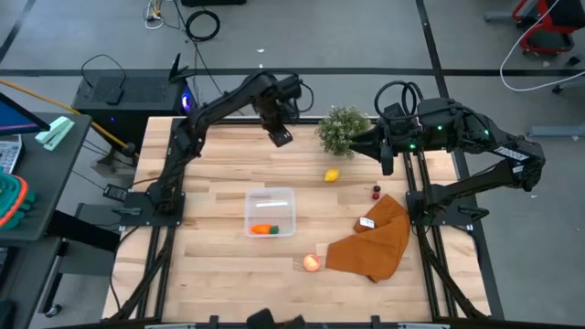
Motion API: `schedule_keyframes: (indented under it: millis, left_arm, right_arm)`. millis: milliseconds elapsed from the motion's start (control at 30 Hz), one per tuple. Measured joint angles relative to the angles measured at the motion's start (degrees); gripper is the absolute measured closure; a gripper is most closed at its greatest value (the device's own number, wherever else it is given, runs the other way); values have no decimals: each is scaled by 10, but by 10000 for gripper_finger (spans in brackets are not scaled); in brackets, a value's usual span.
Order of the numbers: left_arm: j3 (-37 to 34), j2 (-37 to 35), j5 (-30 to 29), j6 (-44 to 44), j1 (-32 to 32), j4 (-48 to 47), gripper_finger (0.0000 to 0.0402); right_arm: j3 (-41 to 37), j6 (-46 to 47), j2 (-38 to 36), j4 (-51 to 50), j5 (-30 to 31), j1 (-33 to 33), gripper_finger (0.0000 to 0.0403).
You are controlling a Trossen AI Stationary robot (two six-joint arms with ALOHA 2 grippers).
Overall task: Pick and placing Produce into tupperware
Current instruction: Put the pink peach into the transparent bin
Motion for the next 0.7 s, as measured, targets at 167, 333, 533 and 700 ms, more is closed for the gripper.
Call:
schedule_keyframes:
  millis: [167, 333, 533, 700]
  left_arm:
    - [0, -42, 16, -34, -49, 0, 263]
    - [0, -69, 16, -66, -108, 0, 270]
    - [0, -75, 17, -109, -175, 0, 264]
    - [-23, -76, 16, -124, -213, -1, 268]
  right_arm:
    - [0, -23, 0, 0, 0, 0, 280]
    - [0, -37, -1, 0, 0, 0, 280]
    - [0, -50, -13, -3, -3, 0, 280]
    - [0, -51, -33, -17, -2, 0, 280]
